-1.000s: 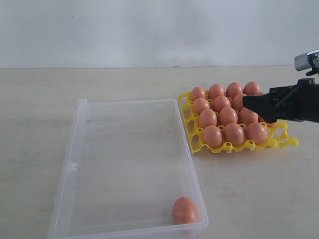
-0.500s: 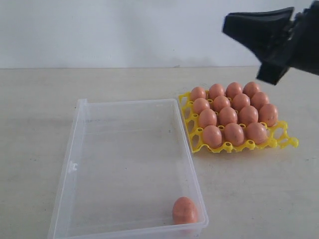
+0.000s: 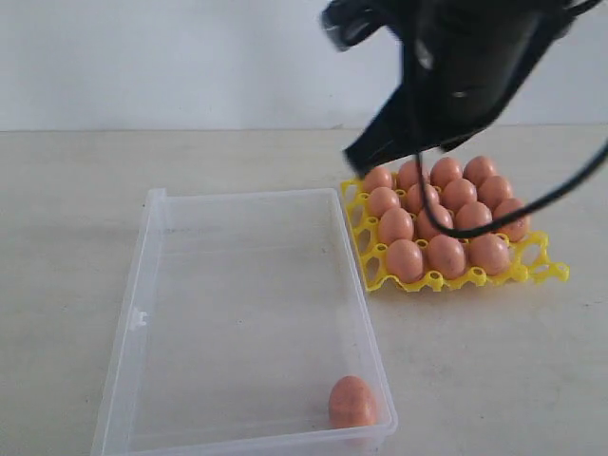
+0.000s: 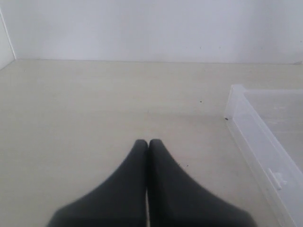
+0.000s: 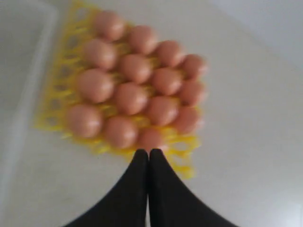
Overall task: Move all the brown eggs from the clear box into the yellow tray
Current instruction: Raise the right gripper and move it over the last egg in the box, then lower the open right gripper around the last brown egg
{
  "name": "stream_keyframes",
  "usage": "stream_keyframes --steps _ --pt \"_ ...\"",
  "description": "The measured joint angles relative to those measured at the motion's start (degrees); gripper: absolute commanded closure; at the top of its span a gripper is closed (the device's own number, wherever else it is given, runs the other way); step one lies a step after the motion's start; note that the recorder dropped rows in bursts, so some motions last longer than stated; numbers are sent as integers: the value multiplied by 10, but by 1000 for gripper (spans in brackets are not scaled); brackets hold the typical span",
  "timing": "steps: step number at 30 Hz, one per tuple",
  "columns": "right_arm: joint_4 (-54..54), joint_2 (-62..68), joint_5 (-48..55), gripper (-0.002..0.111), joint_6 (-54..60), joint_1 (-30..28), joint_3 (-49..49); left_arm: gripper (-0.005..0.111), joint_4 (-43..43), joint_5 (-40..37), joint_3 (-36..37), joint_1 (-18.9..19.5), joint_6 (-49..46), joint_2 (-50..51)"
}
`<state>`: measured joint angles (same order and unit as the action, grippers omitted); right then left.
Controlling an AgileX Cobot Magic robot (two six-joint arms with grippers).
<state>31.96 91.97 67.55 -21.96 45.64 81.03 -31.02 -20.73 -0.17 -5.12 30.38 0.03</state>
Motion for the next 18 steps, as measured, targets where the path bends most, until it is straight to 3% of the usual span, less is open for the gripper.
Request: stream_keyframes --steps 5,10,18 --pt "-320 94 14 78 112 7 97 111 0 0 0 0 0 0" --pt "-410 166 20 49 78 7 103 111 0 0 0 0 0 0" --pt "-416 210 21 48 -16 7 103 111 0 0 0 0 0 0"
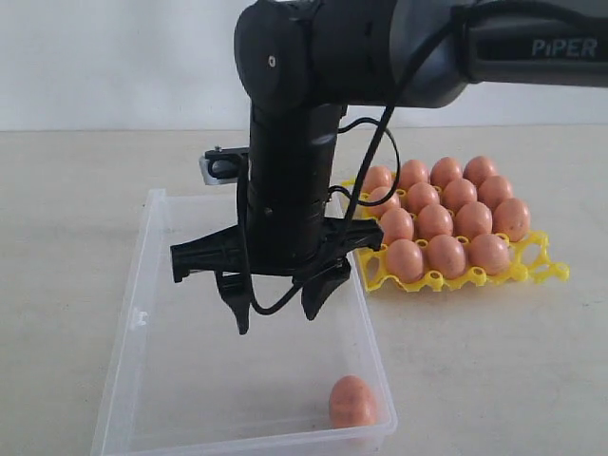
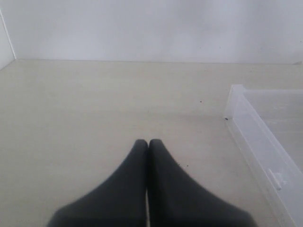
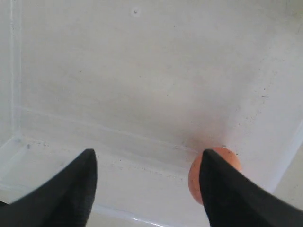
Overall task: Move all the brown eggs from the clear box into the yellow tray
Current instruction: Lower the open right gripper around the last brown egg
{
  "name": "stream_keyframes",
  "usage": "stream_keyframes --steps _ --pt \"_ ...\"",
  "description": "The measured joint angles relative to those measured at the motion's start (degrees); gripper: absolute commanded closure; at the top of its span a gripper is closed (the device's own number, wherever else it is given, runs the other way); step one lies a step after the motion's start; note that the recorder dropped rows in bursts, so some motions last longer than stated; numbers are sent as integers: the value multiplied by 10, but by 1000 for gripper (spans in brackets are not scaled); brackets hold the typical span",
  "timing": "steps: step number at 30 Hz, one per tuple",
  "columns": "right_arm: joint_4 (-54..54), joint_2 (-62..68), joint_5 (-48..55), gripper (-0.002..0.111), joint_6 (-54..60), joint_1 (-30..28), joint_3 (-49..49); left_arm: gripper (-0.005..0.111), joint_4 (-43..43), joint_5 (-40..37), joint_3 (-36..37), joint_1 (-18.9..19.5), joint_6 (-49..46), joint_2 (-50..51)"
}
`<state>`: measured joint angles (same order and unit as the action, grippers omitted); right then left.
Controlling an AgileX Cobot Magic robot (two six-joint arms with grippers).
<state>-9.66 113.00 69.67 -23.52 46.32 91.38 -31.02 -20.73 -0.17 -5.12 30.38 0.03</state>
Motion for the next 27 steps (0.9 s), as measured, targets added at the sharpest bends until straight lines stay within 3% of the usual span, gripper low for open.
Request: stream_keyframes --steps 14,27 --pt "5 -3 2 48 -12 0 -124 111 0 0 0 0 0 0" --pt "56 -11 0 48 -36 0 -127 111 0 0 0 0 0 0"
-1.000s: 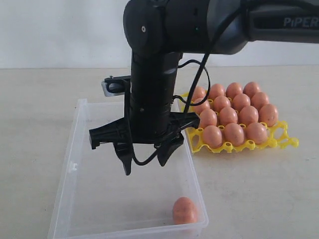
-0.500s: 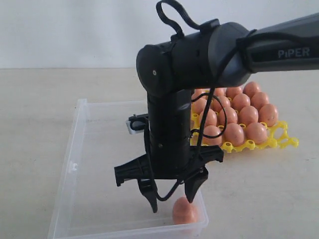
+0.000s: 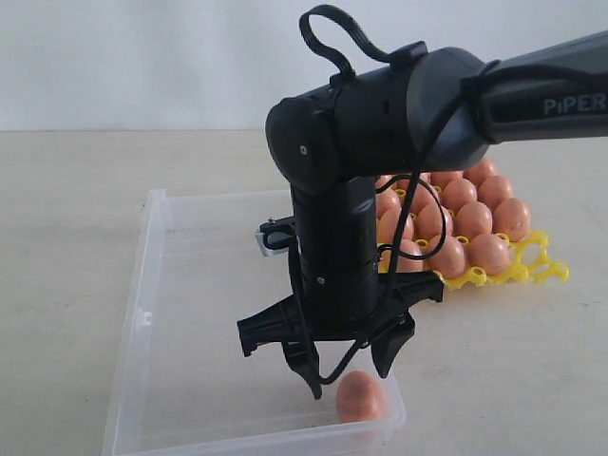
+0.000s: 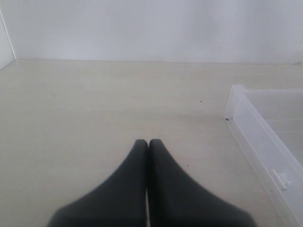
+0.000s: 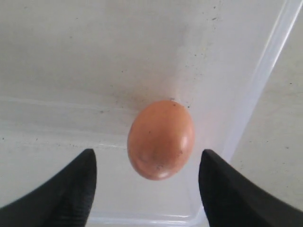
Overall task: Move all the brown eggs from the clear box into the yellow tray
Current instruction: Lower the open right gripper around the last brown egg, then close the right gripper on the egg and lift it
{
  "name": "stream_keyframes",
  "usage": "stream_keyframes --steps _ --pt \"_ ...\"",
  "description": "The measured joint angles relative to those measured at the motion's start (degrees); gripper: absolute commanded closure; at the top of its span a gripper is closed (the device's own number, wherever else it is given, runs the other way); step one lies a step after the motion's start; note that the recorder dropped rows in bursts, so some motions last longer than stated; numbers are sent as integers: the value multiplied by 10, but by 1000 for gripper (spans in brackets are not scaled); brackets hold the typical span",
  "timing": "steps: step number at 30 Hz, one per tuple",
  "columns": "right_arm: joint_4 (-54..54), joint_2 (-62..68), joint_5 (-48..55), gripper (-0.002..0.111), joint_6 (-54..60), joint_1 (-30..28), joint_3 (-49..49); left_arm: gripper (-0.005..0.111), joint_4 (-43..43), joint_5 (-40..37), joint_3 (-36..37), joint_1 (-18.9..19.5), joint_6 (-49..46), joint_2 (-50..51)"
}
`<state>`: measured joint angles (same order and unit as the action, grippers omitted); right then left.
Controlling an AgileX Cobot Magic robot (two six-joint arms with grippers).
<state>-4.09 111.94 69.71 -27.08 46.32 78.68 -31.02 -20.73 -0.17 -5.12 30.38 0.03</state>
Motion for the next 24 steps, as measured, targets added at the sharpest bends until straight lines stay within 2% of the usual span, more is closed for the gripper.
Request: stream_keyframes --steps 9,24 --pt "6 0 -7 48 -8 0 -7 111 0 0 0 0 0 0" --pt "12 1 -118 48 -21 0 -51 111 0 0 0 0 0 0"
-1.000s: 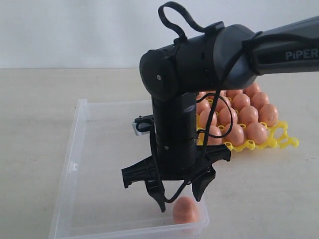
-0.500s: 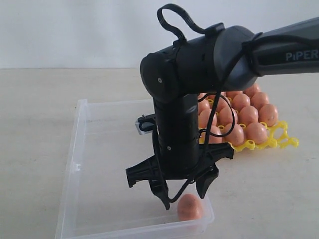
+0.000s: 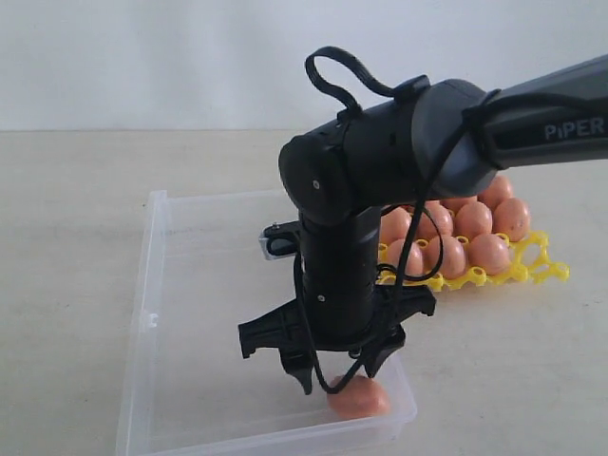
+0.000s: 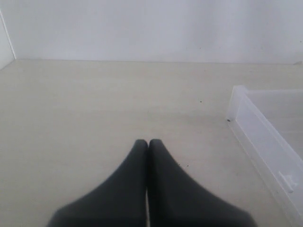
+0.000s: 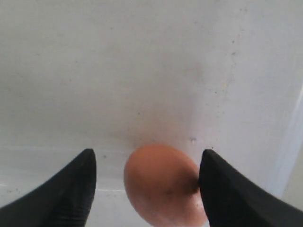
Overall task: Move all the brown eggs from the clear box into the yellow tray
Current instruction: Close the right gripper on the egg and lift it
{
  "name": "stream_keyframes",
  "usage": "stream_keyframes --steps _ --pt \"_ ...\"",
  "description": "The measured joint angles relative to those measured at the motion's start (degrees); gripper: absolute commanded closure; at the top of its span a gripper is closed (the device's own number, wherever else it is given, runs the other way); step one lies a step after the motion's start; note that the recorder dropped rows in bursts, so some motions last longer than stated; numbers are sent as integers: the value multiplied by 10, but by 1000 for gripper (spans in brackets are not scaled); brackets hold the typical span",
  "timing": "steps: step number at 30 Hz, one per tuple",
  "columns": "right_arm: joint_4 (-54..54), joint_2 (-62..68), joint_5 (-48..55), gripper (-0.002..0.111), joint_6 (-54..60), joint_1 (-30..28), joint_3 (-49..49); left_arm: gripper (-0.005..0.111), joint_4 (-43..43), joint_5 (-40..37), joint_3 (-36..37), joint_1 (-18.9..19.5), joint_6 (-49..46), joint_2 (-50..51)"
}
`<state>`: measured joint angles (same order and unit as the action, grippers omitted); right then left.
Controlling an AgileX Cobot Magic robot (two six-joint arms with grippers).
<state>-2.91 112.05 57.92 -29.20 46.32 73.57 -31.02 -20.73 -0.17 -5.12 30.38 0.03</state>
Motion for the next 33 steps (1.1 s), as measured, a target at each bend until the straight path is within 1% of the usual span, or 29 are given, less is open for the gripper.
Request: stream_keyframes --steps 5,9,19,20,21,22,25,26,30,33 --pt "0 25 -8 48 6 0 0 111 0 0 0 0 0 0" --pt "-1 43 9 48 37 0 0 111 0 0 0 0 0 0" --pt "-2 43 30 48 74 0 0 111 0 0 0 0 0 0" --pt "-2 43 32 50 78 0 0 111 0 0 0 0 0 0" --pt "-2 43 35 56 80 0 0 111 0 0 0 0 0 0" --pt "-2 44 37 65 81 0 0 111 0 0 0 0 0 0" --pt "-1 44 38 104 82 0 0 111 0 0 0 0 0 0" --pt "-1 44 38 108 82 0 0 111 0 0 0 0 0 0" --pt "12 44 21 107 92 0 0 111 0 0 0 0 0 0" --pt "22 40 -24 107 94 0 0 111 0 0 0 0 0 0"
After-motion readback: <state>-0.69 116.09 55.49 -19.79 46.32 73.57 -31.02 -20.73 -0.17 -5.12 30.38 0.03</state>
